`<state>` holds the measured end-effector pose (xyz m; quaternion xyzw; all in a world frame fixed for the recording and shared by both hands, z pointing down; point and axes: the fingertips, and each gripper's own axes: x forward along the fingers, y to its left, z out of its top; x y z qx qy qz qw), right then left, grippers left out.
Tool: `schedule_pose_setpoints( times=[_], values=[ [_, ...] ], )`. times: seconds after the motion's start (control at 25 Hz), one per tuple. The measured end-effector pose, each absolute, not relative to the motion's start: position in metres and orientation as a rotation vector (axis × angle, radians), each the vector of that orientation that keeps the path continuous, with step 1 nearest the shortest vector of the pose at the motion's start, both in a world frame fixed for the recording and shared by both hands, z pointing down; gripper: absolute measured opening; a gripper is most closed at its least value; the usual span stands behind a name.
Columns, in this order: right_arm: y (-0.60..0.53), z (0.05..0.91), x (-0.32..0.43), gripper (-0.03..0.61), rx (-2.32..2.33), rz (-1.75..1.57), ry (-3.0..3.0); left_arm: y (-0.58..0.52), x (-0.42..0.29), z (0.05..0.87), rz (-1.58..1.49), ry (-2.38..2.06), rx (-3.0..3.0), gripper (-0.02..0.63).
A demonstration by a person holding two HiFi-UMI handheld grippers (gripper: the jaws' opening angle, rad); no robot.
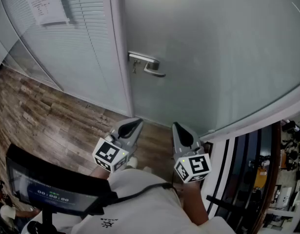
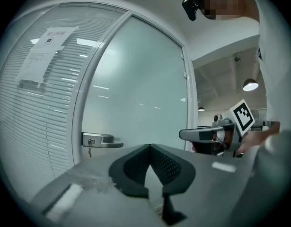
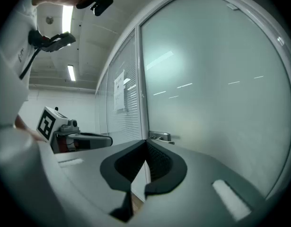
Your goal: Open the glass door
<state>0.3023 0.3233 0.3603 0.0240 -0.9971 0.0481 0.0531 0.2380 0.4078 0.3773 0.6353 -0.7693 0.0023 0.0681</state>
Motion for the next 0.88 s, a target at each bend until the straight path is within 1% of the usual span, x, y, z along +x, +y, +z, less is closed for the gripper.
schedule_pose_setpoints(
  times=[0.44,0.6,0.88],
  values=[
    [0.319,0.363,0.307,0.008,-0.036,0.259,-3.057,0.402,0.247,0.385,0.051,-2.317,1.877,0.005],
    [0.305,0.373,0.319,0.008,-0.036,0.257,-3.041,0.393,0.257,0.385,0.038,-2.355,1.864,0.005],
    [0.295,0.381,0.320,0.008,-0.068,0.258,-3.018,0.398,0.250,0.396,0.065,-2.371,1.789,0.005]
  ],
)
